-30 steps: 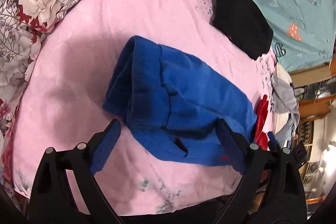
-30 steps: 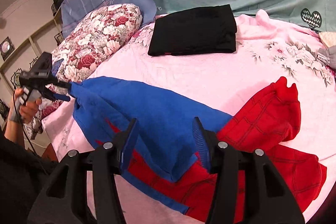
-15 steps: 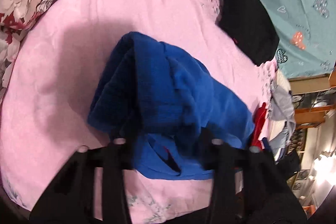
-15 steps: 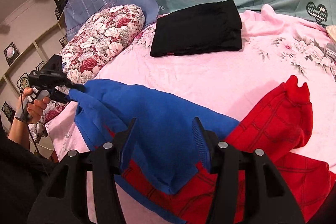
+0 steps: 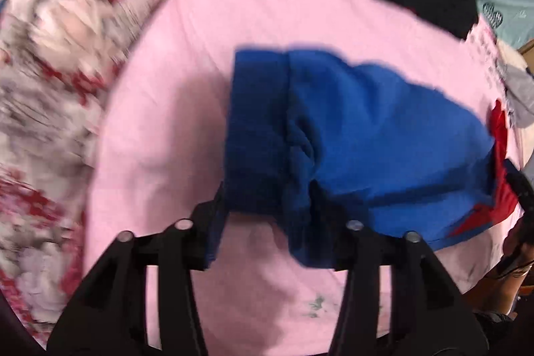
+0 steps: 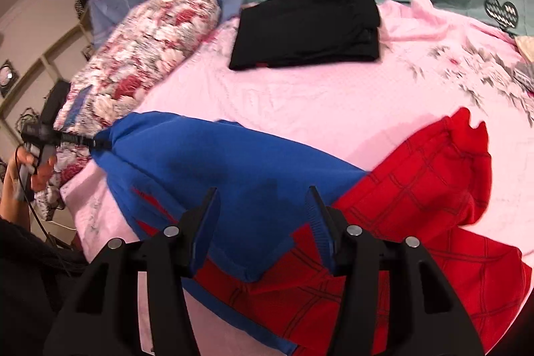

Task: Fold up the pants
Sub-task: 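Grasp the red leg cuff with the right tool and lift it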

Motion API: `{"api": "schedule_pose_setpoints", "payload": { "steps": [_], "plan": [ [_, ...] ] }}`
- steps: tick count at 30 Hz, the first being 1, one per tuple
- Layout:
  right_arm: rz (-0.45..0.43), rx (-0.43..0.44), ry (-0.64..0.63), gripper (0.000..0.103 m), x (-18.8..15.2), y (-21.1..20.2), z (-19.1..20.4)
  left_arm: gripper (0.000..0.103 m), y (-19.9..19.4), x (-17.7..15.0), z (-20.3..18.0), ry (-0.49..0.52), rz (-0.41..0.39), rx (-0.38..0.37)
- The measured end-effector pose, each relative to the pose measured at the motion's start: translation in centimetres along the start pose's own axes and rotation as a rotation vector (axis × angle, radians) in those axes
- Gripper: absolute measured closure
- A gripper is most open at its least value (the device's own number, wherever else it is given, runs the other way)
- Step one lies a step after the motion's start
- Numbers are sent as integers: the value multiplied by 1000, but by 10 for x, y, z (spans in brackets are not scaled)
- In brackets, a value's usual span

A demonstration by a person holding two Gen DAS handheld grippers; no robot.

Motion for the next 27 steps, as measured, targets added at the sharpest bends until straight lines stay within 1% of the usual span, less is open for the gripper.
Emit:
{"api": "schedule_pose_setpoints", "payload": {
  "steps": [2,4,5,6,7,8,9,10,12,13,15,16,17,19,20,21,22,23,24,25,27],
  "plan": [
    [28,-91,41,50,3,0,-13,38,0,1,-3,40,-30,50],
    [15,-167,85,50,10,-7,-28,27,-10,6,-2,50,-63,71],
    [3,-196,114,48,15,-13,-37,26,-16,8,1,40,-78,64],
    [-9,-233,149,43,22,-19,-49,26,-21,10,3,25,-89,52],
    [-13,-270,162,42,26,-21,-57,25,-29,12,6,4,-105,32],
    [-15,-334,163,41,31,-22,-67,25,-36,13,10,-17,-125,14],
    [-10,-430,157,41,38,-21,-80,24,-43,14,13,-36,-149,-2],
    [-2,-468,156,41,43,-17,-89,23,-48,15,14,-44,-167,-7],
    [25,-467,199,41,50,-4,-105,21,-60,15,13,-40,-215,-11],
    [59,-473,229,41,52,8,-114,19,-62,14,10,-33,-229,-15],
    [116,-514,246,41,53,28,-124,17,-68,15,-3,-15,-252,-48],
    [152,-517,240,42,53,40,-126,17,-67,15,-11,0,-257,-67],
    [169,-518,239,42,52,46,-126,16,-66,17,-18,15,-256,-79],
    [204,-537,245,43,48,54,-133,16,-56,20,-35,59,-239,-83],
    [208,-541,249,56,46,56,-135,16,-49,22,-44,82,-229,-76],
    [213,-537,259,74,43,56,-139,16,-44,23,-49,104,-220,-70],
    [201,-537,273,81,41,50,-143,15,-37,23,-55,129,-210,-64],
    [195,-525,279,99,39,45,-145,13,-31,24,-59,143,-204,-51],
    [181,-500,291,99,39,39,-147,11,-26,25,-61,160,-203,-33],
    [132,-458,303,99,39,27,-148,10,-21,26,-61,171,-202,-23],
    [60,-426,327,100,42,2,-147,10,-14,24,-59,188,-191,-17]
  ]
}}
Point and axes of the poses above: each gripper's, at about its wrist camera, not at the fingertips, and y roughly the way its jaws point, z to its left, x to its top, the point moved 6 cm from there along y, roughly the way its jaws point
